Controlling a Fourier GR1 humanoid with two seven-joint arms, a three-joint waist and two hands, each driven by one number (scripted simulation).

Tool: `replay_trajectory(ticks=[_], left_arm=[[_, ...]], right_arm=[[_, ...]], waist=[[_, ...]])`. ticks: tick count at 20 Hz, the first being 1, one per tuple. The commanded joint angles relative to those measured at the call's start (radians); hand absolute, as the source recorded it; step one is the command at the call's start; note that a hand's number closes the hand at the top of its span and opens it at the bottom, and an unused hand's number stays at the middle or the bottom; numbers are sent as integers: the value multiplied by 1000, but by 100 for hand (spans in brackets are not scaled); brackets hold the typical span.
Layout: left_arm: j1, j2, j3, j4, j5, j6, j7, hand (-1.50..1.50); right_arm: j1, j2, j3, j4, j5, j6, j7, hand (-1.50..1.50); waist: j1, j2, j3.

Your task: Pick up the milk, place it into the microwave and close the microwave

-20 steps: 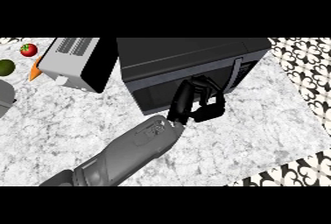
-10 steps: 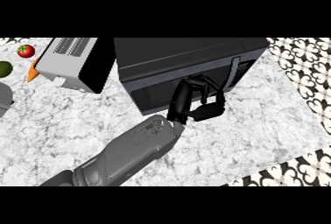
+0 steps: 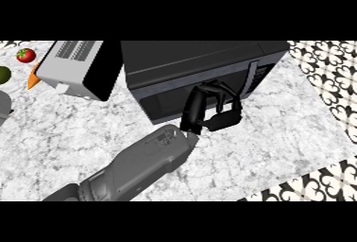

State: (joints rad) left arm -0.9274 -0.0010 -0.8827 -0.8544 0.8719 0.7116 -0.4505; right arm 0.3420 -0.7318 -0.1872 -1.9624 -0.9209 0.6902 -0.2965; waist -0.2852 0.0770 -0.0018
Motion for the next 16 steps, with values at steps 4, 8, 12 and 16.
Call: replay_trajectory(ticks=[4, 8, 12, 16], left_arm=[[-46, 1, 69, 110, 43, 10, -45, 150], [-64, 1, 70, 116, 57, 16, -63, 150], [-57, 1, 65, 121, 73, 26, -89, 150], [-49, 1, 61, 124, 94, 27, -110, 150]], right_arm=[[0, -22, 3, -17, -26, 28, 8, -150], [-2, -19, 4, -11, -37, 22, 8, -150], [-1, -44, 0, -29, -44, 41, 19, -150], [4, -48, -4, -34, -54, 39, 22, -150]], waist=[[-13, 15, -1], [-12, 19, 1], [-16, 18, 0], [-25, 18, -1]])
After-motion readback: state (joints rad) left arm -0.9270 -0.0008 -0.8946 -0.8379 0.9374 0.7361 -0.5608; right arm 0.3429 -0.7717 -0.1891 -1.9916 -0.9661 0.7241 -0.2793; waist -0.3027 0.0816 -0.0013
